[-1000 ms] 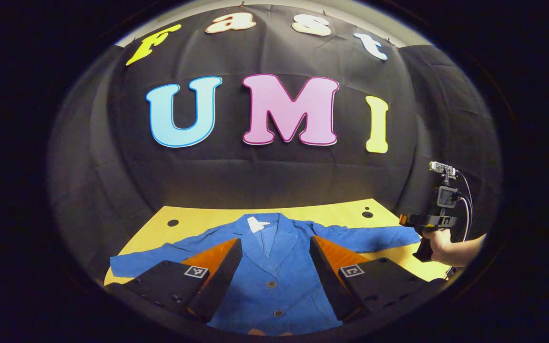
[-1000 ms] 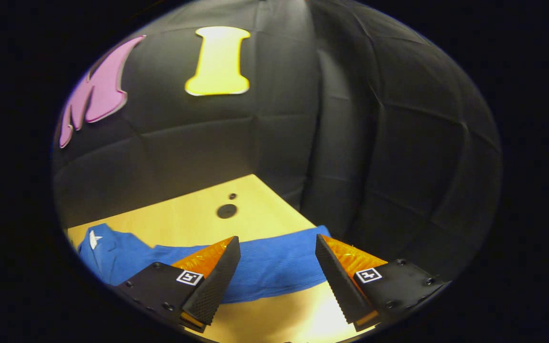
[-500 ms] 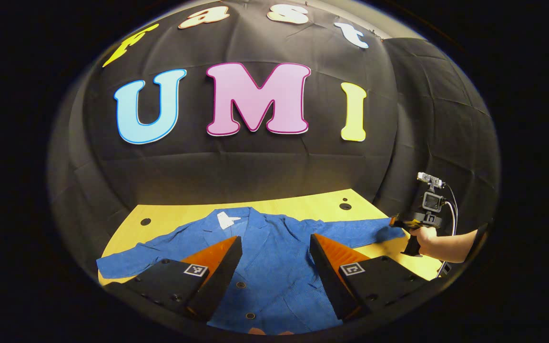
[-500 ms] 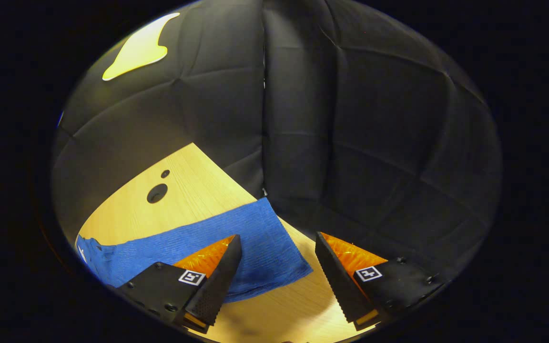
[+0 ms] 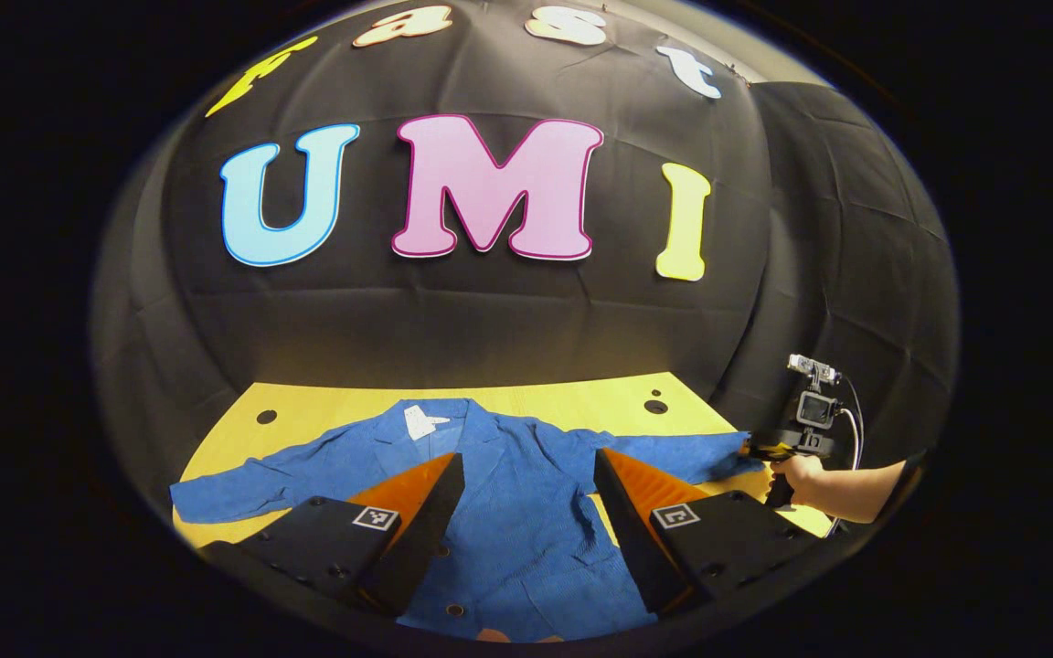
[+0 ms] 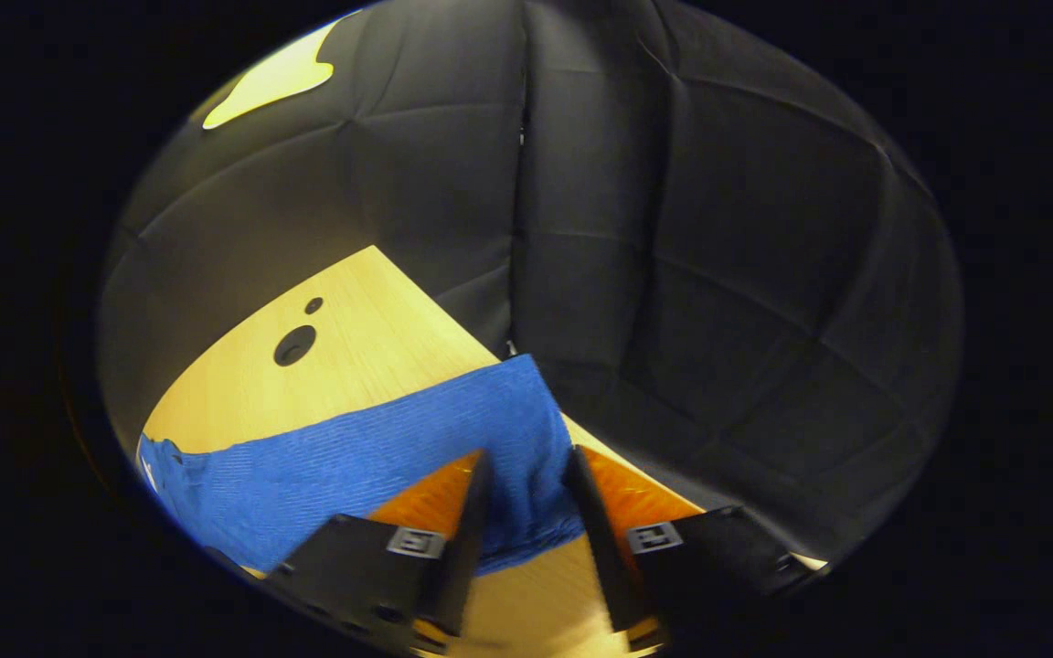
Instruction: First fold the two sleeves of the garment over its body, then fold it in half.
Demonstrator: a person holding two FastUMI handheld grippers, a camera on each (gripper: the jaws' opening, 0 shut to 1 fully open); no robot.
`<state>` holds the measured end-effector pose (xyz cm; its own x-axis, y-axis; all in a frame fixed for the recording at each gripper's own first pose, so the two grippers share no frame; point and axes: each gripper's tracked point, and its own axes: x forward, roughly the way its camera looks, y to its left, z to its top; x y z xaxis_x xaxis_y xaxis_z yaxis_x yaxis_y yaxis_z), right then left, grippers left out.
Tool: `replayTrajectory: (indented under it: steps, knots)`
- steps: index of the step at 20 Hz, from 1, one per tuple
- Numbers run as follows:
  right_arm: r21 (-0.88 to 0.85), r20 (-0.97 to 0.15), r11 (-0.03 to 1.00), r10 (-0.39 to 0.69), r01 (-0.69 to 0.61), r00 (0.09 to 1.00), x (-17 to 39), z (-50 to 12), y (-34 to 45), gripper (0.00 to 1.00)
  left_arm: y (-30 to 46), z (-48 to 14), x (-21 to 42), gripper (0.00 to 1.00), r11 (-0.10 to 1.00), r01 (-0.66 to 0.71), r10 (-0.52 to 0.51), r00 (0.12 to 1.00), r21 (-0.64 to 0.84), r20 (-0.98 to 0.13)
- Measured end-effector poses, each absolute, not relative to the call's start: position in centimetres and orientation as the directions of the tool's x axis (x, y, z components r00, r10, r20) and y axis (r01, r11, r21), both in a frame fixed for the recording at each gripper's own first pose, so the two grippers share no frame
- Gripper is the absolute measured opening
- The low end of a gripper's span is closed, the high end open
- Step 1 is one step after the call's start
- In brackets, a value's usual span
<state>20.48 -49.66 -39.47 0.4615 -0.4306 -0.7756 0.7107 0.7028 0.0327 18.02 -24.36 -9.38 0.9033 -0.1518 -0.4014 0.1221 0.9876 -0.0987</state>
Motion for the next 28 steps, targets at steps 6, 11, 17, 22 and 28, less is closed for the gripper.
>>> replayTrajectory:
  steps: [6,11,17,22,28]
  knots:
    - [0.136,-0.818,0.689,-0.327,0.712,0.473,20.9,-41.0,-48.5,0.01,-21.8,-10.2,16.2,0.83,0.992,0.07,-0.109,0.899,-0.107,-0.423]
    - [0.078,-0.743,0.748,-0.398,0.659,0.539,21.6,-36.9,-47.3,0.01,-19.2,-9.8,15.3,0.83,0.994,0.028,-0.071,0.905,-0.109,-0.42]
    - [0.122,-0.689,0.786,-0.373,0.607,0.621,23.6,-30.7,-42.5,0.01,-16.0,-8.9,14.0,0.83,0.991,-0.02,-0.033,0.922,-0.133,-0.387]
    - [0.143,-0.63,0.851,-0.316,0.506,0.709,26.3,-26.2,-34.6,0.01,-12.6,-8.6,11.4,0.83,0.986,-0.059,-0.004,0.93,-0.159,-0.368]
    - [0.174,-0.585,0.916,-0.199,0.361,0.786,29.1,-22.8,-23.3,0.01,-7.9,-8.9,8.3,0.82,0.982,-0.098,0.035,0.931,-0.158,-0.362]
